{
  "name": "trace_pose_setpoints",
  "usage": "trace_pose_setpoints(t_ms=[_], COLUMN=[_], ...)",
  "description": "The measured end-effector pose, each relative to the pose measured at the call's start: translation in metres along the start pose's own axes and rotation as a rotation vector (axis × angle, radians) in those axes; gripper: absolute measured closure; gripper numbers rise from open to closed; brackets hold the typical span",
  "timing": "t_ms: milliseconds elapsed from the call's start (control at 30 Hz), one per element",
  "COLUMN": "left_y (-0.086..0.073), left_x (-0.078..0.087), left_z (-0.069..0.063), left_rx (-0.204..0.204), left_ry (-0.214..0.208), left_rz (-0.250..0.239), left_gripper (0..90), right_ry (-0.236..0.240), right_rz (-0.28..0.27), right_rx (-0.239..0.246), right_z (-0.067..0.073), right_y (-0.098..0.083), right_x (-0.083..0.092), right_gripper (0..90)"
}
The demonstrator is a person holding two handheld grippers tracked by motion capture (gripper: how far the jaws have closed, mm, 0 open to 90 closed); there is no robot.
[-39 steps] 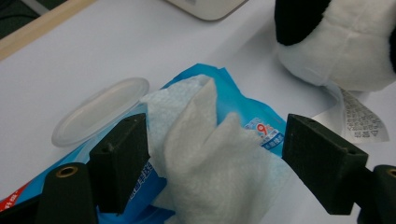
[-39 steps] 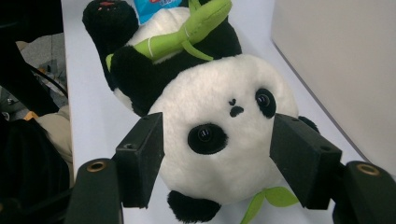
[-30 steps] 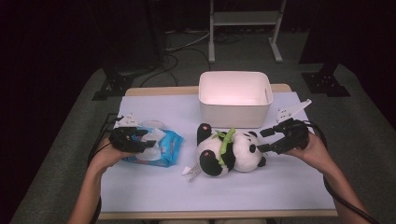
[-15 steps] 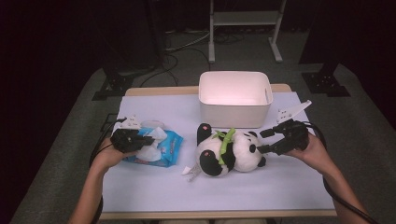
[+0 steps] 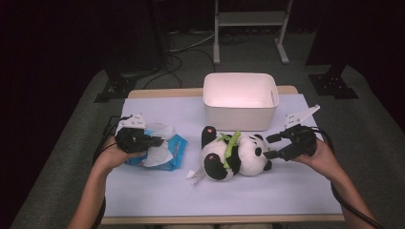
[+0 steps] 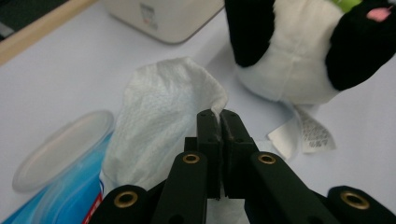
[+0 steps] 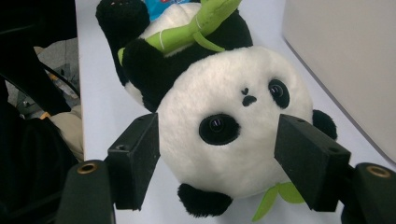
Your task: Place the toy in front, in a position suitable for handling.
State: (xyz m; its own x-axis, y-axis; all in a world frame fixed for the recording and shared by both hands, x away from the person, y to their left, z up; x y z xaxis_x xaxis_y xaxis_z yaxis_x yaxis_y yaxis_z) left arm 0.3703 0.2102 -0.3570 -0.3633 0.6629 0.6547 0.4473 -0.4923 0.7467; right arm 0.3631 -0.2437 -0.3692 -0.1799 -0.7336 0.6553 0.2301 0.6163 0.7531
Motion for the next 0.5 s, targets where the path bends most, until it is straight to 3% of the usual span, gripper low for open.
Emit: trace_pose_setpoints(t_ms=[100,167,500], left_y=[0.007,0.021,0.055], left_x=[0.000,-0.001,-0.010], left_z=[-0.006,-0.015,-0.039], left_rx=[-0.014,-0.038,-0.104], left_ry=[-0.008,-0.026,-0.083], left_rz=[-0.012,-0.025,-0.026], left_gripper=[87.7,87.5,86.1], right_ry=[-0.005,-0.009,-0.024], right_rz=[0.002,-0.002,-0.020], right_rx=[-0.002,-0.002,0.015], right_z=[0.001,0.002,0.006], right_y=[-0.001,-0.001,0.002], right_x=[0.001,0.004,0.014], right_gripper=[29.7,29.7,29.7])
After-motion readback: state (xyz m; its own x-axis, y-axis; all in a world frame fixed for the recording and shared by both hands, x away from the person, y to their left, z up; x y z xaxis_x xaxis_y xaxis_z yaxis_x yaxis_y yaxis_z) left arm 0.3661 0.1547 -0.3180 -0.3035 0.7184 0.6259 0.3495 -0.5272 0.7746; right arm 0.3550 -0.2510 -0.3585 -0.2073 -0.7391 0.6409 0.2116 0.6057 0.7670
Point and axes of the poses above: each handheld gripper's, and its own axes: x roughly backward along the jaws, y roughly out of its top, z roughly to its left, the point moved 3 cm from there along -x, roughly forward along the jaws, and after that the axes turned 8 degrees about x, right-handed, at the moved point
